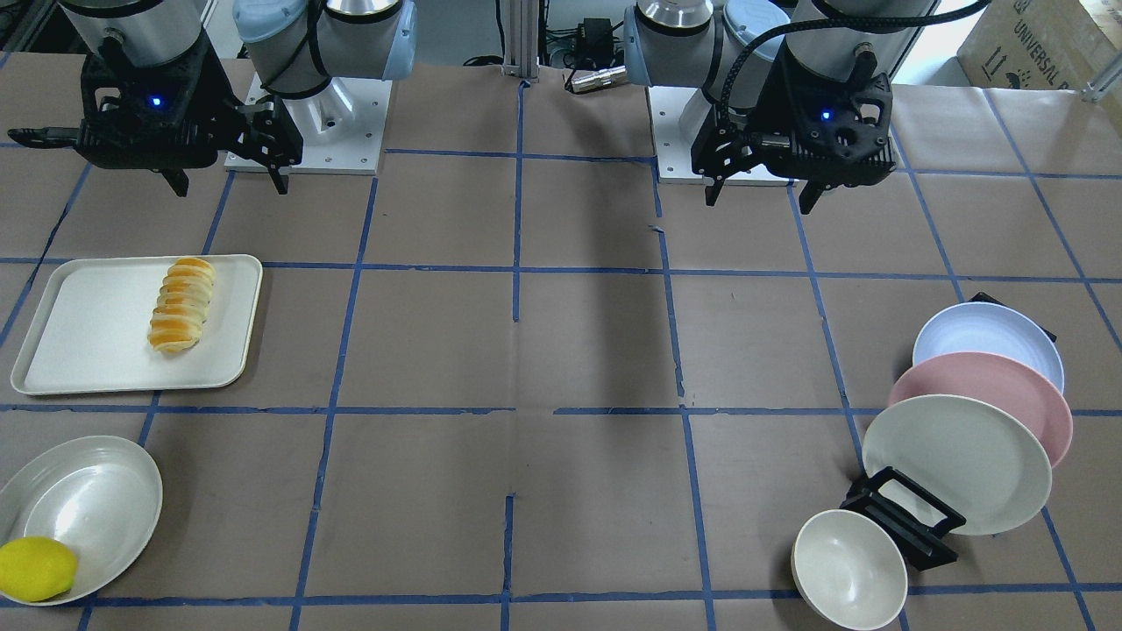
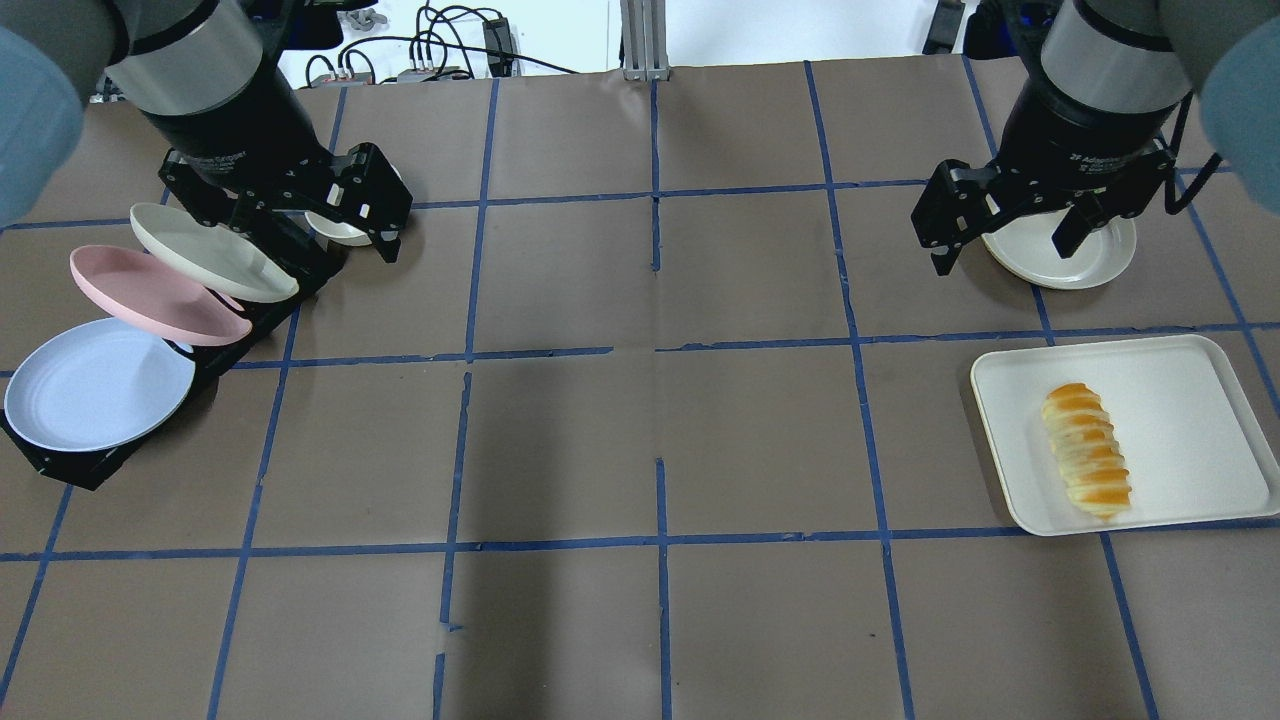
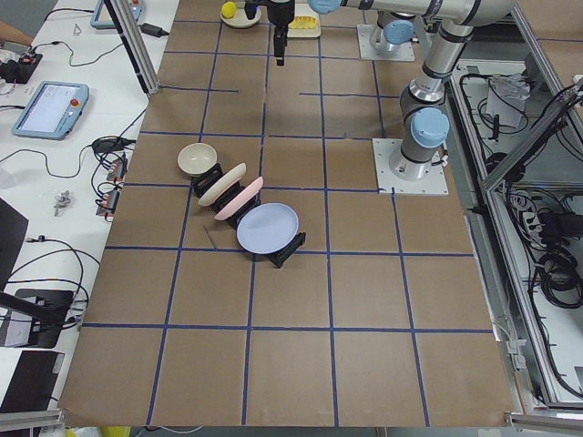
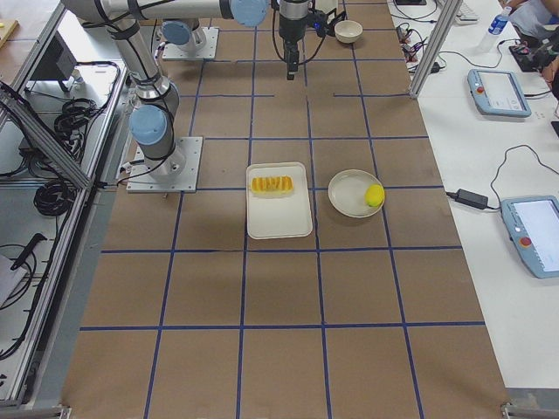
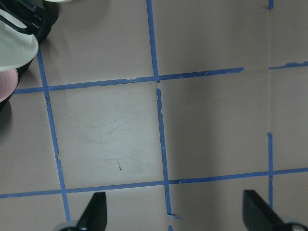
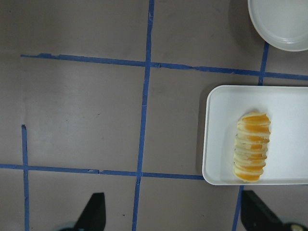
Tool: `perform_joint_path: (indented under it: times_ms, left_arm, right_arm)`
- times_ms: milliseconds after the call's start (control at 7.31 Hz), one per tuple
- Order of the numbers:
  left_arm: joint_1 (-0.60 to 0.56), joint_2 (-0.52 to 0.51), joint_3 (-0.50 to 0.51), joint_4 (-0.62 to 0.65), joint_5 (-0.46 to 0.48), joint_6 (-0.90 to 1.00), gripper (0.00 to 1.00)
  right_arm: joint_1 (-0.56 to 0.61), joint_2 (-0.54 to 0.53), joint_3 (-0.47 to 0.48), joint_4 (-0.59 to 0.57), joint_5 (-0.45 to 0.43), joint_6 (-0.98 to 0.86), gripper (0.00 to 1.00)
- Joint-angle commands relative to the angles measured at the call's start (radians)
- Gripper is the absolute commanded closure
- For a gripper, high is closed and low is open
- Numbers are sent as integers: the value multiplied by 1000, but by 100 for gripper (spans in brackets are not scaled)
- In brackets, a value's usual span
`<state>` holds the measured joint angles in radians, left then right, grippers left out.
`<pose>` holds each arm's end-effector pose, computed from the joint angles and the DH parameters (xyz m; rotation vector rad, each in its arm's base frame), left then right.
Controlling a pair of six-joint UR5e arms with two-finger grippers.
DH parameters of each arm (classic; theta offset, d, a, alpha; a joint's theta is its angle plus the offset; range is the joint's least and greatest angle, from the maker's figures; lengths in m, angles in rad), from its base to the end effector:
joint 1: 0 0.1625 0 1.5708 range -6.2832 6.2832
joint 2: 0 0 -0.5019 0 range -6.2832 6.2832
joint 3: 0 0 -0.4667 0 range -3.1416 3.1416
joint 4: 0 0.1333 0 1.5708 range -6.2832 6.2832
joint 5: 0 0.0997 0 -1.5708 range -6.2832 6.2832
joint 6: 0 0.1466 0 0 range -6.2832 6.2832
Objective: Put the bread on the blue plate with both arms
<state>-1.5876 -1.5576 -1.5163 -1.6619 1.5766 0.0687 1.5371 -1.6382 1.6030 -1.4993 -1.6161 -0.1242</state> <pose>-0.1418 -0.5529 0.5470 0.1341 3.1333 0.0369 0.1088 -0.5309 0.5297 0.1414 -3.0955 -0.0616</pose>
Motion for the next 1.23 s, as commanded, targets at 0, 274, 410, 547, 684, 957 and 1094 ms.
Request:
perform_joint_path:
  times_ms: [0,274,410,547,684,957,1094]
  left_arm:
    - [15,10,-19,2,11,25,0]
    - [210,19,-21,-5,11,237,0]
    - [307,21,-16,-6,7,346,0]
    - [390,21,-10,-6,6,434,0]
    - [478,19,-1,-6,3,527,0]
    - [680,10,-8,-12,0,696,0]
    - [771,-11,-25,-9,-22,779,0]
  right_arm:
    - [0,1,0,1,1,-3,0]
    - [-27,8,26,-9,-16,-116,1]
    - [-49,-9,61,-62,-19,-138,1]
    - [-81,-15,113,-120,-19,-143,1]
    - [-148,-15,167,-168,-15,-167,1]
    - [-330,-15,271,-246,-10,-329,2]
    - [-397,-14,328,-319,-2,-391,2]
